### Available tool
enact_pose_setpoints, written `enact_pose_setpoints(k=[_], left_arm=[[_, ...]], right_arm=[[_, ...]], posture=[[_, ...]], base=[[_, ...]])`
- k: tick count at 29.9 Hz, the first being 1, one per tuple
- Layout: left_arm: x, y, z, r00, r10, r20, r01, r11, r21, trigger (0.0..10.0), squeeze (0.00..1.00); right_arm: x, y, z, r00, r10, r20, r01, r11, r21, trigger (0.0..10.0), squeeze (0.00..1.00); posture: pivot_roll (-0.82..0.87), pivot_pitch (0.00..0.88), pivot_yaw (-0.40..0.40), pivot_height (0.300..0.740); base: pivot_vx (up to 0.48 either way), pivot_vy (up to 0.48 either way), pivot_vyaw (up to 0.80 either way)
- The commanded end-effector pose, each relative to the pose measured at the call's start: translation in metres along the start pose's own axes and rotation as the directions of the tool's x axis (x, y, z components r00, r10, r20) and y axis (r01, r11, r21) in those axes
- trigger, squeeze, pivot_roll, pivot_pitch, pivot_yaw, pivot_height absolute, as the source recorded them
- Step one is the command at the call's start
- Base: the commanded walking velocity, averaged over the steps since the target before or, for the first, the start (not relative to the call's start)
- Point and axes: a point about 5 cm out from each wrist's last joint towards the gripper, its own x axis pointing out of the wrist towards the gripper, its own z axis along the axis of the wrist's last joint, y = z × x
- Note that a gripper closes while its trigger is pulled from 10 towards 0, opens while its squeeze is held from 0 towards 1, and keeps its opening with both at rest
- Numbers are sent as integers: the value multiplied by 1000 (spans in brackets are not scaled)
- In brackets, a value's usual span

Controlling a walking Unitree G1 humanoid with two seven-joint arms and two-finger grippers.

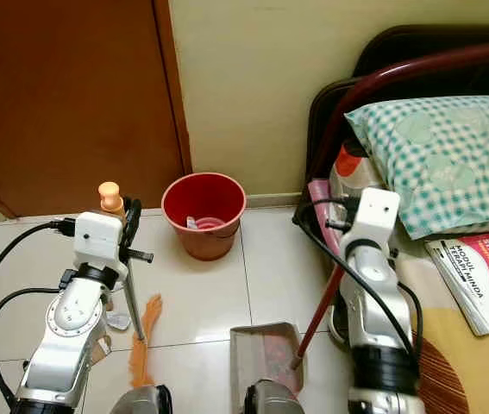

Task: Sweep floor

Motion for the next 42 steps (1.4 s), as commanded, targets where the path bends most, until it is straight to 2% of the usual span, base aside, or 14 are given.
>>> enact_pose_setpoints(k=[1,6,8,14,18,22,24,25,30,36,38,39,41,42], left_arm=[[-3,-1,-6,1000,-5,-29,5,1000,-5,10000,0],[-5,2,-12,999,7,-45,-7,1000,-8,10000,0],[-2,5,-15,998,20,-53,-20,1000,-13,10000,0],[7,8,-16,998,26,-53,-27,999,-21,10000,0],[7,8,-17,998,13,-57,-15,999,-29,10000,0],[5,13,-19,998,21,-64,-23,999,-27,10000,0],[5,14,-20,997,25,-68,-27,999,-28,10000,0],[4,15,-21,997,34,-72,-36,999,-34,10000,0],[7,13,-21,995,80,-59,-83,995,-59,10000,0],[11,19,-18,989,145,-29,-147,986,-76,10000,0],[9,19,-20,990,134,-33,-136,986,-91,10000,0],[9,19,-20,990,134,-33,-136,986,-91,10000,0],[9,18,-22,994,102,-37,-105,991,-89,10000,0],[9,18,-22,994,102,-37,-105,991,-89,10000,0]], right_arm=[[-7,-4,-13,998,18,-66,-19,1000,-6,10000,0],[-25,-5,-46,968,86,-237,-90,996,-4,10000,0],[-41,-6,-61,936,166,-311,-184,982,-29,10000,0],[-61,-22,-68,899,240,-367,-282,957,-64,10000,0],[-52,-25,-45,928,253,-272,-283,956,-78,10000,0],[-44,-28,-26,954,242,-179,-247,969,-5,10000,0],[-43,-30,-24,958,229,-175,-231,973,10,10000,0],[-36,-33,-22,972,176,-153,-172,984,37,10000,0],[-19,-28,-23,994,66,-82,-62,997,47,10000,0],[-16,-25,-26,998,-55,-7,56,996,65,10000,0],[-13,-15,-21,995,-51,83,52,999,-7,4824,0],[-13,-15,-21,995,-51,83,52,999,-7,4824,0],[-9,-9,-18,991,-29,128,37,998,-60,667,0],[-9,-9,-18,991,-29,128,37,998,-60,667,0]], posture=[[-38,112,-34,740],[-40,79,-34,740],[-45,53,-30,740],[-65,34,-12,740],[-87,28,12,740],[-80,29,14,740],[-80,29,14,740],[-73,29,13,740],[-63,0,-34,740],[-57,0,-37,740],[-67,0,-18,740],[-67,0,-18,740],[-62,0,-9,740],[-62,0,-9,740]], base=[[0,0,0],[0,0,0],[0,0,0],[0,0,0],[0,0,0],[0,0,0],[0,0,0],[0,0,0],[0,0,0],[0,0,0],[0,0,0],[0,0,0],[0,0,0],[0,0,0]])
